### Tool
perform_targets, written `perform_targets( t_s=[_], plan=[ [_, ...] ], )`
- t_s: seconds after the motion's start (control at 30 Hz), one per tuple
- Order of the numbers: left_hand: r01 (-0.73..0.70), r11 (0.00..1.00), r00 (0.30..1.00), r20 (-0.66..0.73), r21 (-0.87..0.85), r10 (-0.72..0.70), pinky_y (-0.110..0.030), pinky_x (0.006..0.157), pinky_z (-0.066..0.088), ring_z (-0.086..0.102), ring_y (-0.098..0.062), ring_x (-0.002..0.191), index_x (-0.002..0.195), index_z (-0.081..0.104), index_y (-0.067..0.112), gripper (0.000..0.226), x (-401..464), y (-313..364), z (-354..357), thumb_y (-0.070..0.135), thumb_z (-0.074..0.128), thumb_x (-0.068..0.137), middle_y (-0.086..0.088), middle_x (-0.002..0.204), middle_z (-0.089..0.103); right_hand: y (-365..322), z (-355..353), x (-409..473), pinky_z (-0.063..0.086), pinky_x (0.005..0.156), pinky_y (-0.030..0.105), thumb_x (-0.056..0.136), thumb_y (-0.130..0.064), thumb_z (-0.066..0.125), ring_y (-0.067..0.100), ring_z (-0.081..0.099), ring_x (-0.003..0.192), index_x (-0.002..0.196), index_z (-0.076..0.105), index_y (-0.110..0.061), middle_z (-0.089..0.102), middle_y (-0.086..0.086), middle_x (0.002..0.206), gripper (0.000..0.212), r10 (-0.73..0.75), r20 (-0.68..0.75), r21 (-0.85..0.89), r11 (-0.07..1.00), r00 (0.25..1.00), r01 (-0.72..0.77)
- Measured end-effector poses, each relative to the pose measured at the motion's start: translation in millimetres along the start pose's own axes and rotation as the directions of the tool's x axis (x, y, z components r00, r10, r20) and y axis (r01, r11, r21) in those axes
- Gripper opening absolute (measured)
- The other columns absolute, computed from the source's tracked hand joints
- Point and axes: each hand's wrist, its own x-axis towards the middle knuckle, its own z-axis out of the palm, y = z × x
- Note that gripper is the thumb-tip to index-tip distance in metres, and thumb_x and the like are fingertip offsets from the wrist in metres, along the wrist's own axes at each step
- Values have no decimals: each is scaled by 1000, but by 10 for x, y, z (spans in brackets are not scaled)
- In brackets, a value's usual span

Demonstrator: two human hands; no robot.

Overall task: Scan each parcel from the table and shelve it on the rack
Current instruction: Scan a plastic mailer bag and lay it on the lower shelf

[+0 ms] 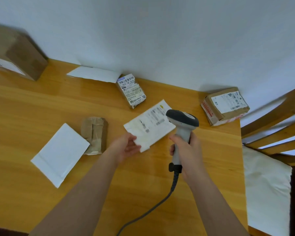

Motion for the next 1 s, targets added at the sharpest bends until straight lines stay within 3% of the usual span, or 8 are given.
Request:
perform_targets(
  t_s=[0.1,0.2,0.27,0.47,0.57,0.67,0.77,1.0],
  plan=[
    [-130,920,973,-134,369,190,-34,66,57,62,-21,71,109,57,7,17,-41,-240,-63,16,58,95,-8,105,61,8,-12,7,43,54,31,90,-8,64,14,50,52,101,59,-12,52,1,63,13,8,-2,1,1000,1000,-8],
    [-368,297,702,53,881,711,-31,72,43,53,-19,81,107,52,13,24,-14,-422,-133,19,63,87,-4,116,41,42,-43,-8,43,55,32,91,-12,63,13,49,51,102,60,-11,56,-1,59,11,15,-15,-1,1000,1000,-15],
    [-363,10,609,230,932,759,-32,79,45,48,-22,98,113,49,16,30,32,-477,-132,19,62,86,-5,119,41,61,-67,-36,43,57,34,93,-17,62,14,49,51,99,59,-14,61,-1,66,7,19,-5,6,1000,1000,-19],
    [-212,179,856,95,961,508,-31,67,45,50,-16,85,119,44,14,34,-90,-650,-174,36,56,95,1,102,47,98,-117,-169,44,52,28,96,-25,60,12,49,52,107,58,-19,65,6,96,12,71,12,25,997,997,-71],
    [-136,-205,751,236,969,617,-29,83,46,49,-17,99,121,44,18,41,-217,-753,-183,49,51,95,0,118,46,107,-119,-247,44,53,29,96,-25,59,13,49,52,105,59,-19,66,6,94,10,72,5,35,997,997,-72],
    [-356,-498,638,595,791,489,-46,117,19,20,-26,145,144,31,23,51,-168,-824,-191,35,51,98,-5,157,21,111,-118,-324,44,54,30,97,-27,59,13,50,52,101,60,-20,67,6,94,8,67,3,37,997,998,-67],
    [-431,-424,729,584,796,357,-49,122,7,-8,-23,151,152,21,30,59,-106,-837,-206,30,49,100,5,164,-3,108,-121,-389,45,58,32,97,-32,58,12,53,53,101,61,-22,68,7,100,12,63,37,13,998,997,-64],
    [-405,-388,767,538,828,348,-48,122,8,-7,-22,151,155,13,32,66,-81,-891,-209,32,48,100,7,164,-9,59,-65,-558,44,56,29,103,-38,43,16,53,53,106,60,-17,59,9,62,27,112,196,-40,993,974,-107]
  ],
)
